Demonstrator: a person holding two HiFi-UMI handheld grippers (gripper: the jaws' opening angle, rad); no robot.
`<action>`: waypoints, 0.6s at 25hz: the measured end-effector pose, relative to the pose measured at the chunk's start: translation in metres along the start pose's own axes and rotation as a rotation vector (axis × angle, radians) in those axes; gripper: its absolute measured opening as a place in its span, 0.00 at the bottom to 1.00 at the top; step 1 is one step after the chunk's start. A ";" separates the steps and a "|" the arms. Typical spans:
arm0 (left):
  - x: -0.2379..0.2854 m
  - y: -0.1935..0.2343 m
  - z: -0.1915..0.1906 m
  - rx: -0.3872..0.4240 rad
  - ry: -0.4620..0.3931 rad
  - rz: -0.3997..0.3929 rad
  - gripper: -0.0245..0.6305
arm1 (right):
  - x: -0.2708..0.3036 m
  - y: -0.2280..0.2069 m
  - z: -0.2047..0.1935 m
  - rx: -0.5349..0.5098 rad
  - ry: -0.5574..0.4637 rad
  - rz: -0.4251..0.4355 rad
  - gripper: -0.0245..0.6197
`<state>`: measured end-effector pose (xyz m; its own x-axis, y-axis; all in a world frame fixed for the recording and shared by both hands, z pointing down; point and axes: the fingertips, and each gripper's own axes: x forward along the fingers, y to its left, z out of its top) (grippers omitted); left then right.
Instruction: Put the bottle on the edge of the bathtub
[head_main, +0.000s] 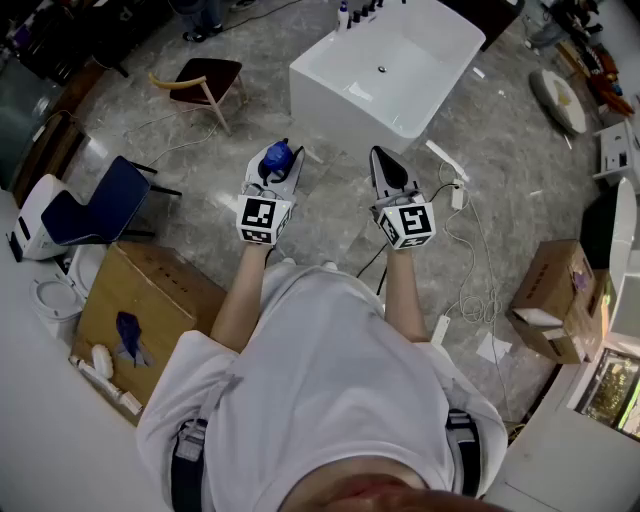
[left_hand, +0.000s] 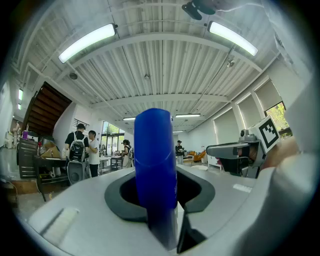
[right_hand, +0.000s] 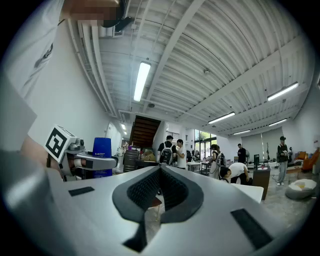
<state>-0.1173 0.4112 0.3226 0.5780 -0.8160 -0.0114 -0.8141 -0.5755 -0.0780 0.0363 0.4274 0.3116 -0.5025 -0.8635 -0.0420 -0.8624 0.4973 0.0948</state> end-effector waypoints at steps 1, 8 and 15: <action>0.000 0.000 0.000 -0.002 0.002 -0.001 0.23 | 0.001 0.002 0.002 -0.002 -0.002 0.003 0.03; 0.000 0.003 0.002 -0.006 0.001 0.009 0.23 | 0.001 -0.001 0.005 -0.007 -0.011 -0.003 0.04; 0.009 -0.007 -0.003 -0.009 0.032 0.014 0.23 | -0.004 -0.016 0.000 0.025 -0.011 0.000 0.04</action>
<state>-0.1066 0.4076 0.3260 0.5644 -0.8253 0.0191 -0.8227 -0.5642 -0.0695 0.0520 0.4233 0.3106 -0.5031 -0.8626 -0.0527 -0.8635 0.4994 0.0702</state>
